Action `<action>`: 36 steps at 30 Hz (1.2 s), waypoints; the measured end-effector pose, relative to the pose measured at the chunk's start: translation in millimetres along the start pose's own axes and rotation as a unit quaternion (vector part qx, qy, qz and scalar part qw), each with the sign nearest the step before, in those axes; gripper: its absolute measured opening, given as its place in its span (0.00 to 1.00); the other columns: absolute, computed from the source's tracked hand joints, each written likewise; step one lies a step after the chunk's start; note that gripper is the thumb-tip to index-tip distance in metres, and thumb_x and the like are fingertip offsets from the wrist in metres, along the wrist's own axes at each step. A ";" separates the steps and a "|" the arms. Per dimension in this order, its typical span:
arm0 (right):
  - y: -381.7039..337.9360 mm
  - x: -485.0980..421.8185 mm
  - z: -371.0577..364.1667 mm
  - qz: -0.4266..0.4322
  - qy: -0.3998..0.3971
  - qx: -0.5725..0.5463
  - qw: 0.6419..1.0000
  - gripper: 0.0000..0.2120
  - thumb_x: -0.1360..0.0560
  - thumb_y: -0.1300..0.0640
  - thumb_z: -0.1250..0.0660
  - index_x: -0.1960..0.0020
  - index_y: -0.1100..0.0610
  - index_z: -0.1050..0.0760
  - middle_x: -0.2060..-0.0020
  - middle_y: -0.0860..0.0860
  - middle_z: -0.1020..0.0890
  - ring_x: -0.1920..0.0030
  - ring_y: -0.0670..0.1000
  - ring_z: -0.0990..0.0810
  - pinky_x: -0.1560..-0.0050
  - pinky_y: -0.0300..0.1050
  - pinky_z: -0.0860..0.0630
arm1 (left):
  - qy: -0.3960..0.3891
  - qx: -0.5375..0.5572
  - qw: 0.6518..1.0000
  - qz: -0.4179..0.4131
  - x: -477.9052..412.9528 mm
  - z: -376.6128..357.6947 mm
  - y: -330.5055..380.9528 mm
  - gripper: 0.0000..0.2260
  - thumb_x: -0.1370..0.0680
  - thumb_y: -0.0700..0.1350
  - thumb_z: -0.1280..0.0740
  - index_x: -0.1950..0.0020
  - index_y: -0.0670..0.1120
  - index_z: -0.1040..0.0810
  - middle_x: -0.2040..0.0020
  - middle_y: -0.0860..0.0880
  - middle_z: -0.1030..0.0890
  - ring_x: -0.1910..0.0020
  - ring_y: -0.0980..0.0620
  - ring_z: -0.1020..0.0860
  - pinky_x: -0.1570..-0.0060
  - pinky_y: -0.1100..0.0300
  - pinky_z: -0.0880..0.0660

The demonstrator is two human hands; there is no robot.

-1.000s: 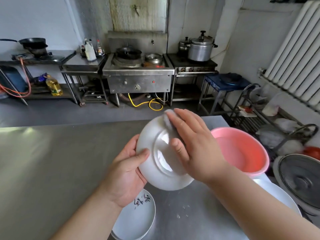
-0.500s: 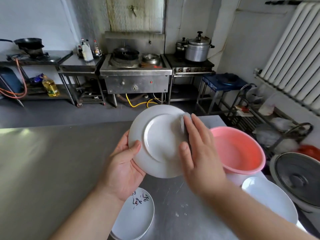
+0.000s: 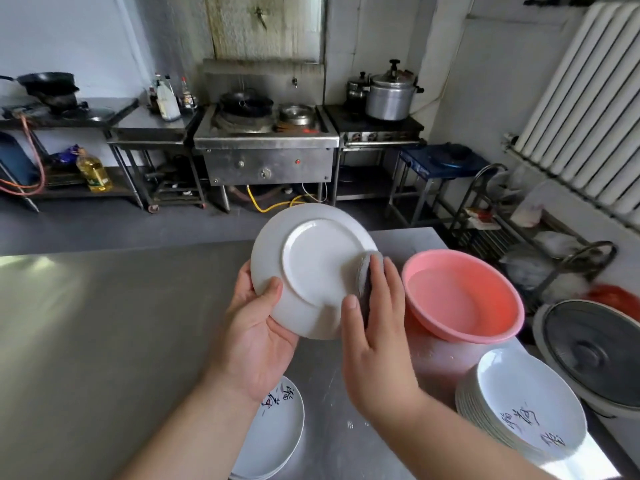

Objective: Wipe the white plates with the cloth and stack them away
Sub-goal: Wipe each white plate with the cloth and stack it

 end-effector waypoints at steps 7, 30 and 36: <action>5.0 -63.9 35.3 -0.018 -0.021 -0.034 0.999 0.17 0.14 0.50 0.39 0.28 0.50 0.23 0.31 0.40 0.22 0.28 0.39 0.28 0.25 0.45 0.32 | -0.010 -0.039 0.993 0.107 3.6 7.4 -4.5 0.26 0.20 0.47 0.34 0.21 0.48 0.30 0.27 0.43 0.22 0.29 0.42 0.22 0.41 0.41 0.19; 11.9 30.5 -6.0 0.010 -0.069 0.046 0.996 0.34 0.17 0.31 0.54 0.17 0.41 0.59 0.16 0.44 0.60 0.17 0.42 0.62 0.22 0.32 0.60 | 0.060 -0.026 0.993 0.101 4.0 8.5 -45.1 0.19 0.16 0.46 0.39 0.28 0.41 0.22 0.31 0.36 0.20 0.34 0.37 0.19 0.43 0.47 0.17; 23.3 -40.5 24.2 -0.003 -0.031 0.000 1.000 0.22 0.14 0.59 0.41 0.21 0.57 0.32 0.23 0.49 0.31 0.21 0.46 0.36 0.20 0.50 0.40 | 0.064 -0.044 0.990 0.115 -3.9 12.1 -24.1 0.19 0.22 0.50 0.34 0.33 0.45 0.16 0.34 0.41 0.17 0.36 0.41 0.17 0.47 0.45 0.17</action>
Point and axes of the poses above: each hand's wrist, its own x-axis away from the middle knuckle, its own z-axis out of the back of the hand, y = z × x, the point moved 7 cm from there along -x, towards the middle knuckle
